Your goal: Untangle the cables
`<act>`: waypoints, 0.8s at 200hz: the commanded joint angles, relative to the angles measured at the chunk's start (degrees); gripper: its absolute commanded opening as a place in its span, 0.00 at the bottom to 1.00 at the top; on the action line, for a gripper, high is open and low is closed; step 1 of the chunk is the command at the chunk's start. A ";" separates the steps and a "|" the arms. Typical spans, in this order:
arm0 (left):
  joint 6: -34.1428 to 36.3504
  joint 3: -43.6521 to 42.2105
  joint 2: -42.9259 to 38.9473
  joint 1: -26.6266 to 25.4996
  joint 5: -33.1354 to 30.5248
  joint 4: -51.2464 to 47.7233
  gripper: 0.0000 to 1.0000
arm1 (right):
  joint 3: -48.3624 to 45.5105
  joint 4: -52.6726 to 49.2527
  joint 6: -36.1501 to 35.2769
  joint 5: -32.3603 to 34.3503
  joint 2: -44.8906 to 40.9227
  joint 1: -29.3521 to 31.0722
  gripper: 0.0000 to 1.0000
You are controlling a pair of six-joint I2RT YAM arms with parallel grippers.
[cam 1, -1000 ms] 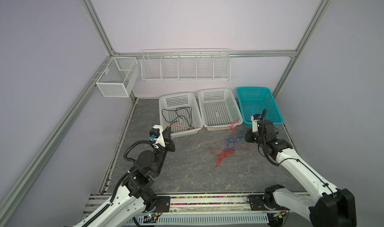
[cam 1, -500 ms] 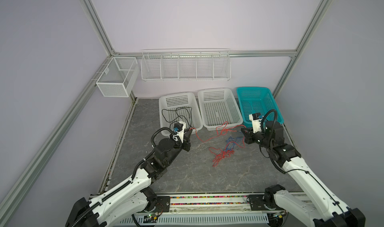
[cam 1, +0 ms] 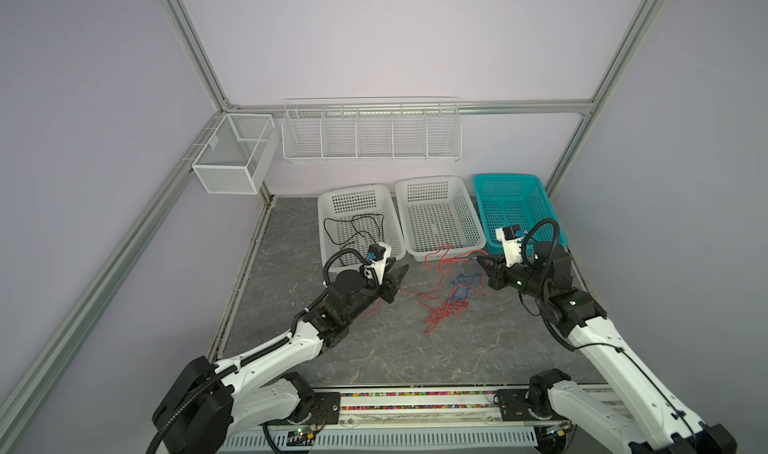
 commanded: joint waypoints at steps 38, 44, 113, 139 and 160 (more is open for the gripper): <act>-2.50 2.33 6.93 -2.50 8.96 13.16 0.43 | 3.06 2.59 2.19 -2.16 -2.03 0.43 0.06; -3.12 2.51 7.91 -2.63 9.40 14.69 0.43 | 3.07 2.78 2.33 -2.37 -2.19 0.42 0.06; -6.95 6.56 15.55 -2.92 13.77 24.49 0.43 | 3.02 2.67 2.59 -3.59 -2.92 0.50 0.06; -7.54 8.09 16.91 -2.85 16.06 24.57 0.43 | 2.90 3.06 2.68 -3.64 -2.75 0.54 0.06; -8.28 8.72 18.18 -2.86 16.71 24.80 0.43 | 2.88 3.44 2.69 -3.87 -2.63 0.58 0.06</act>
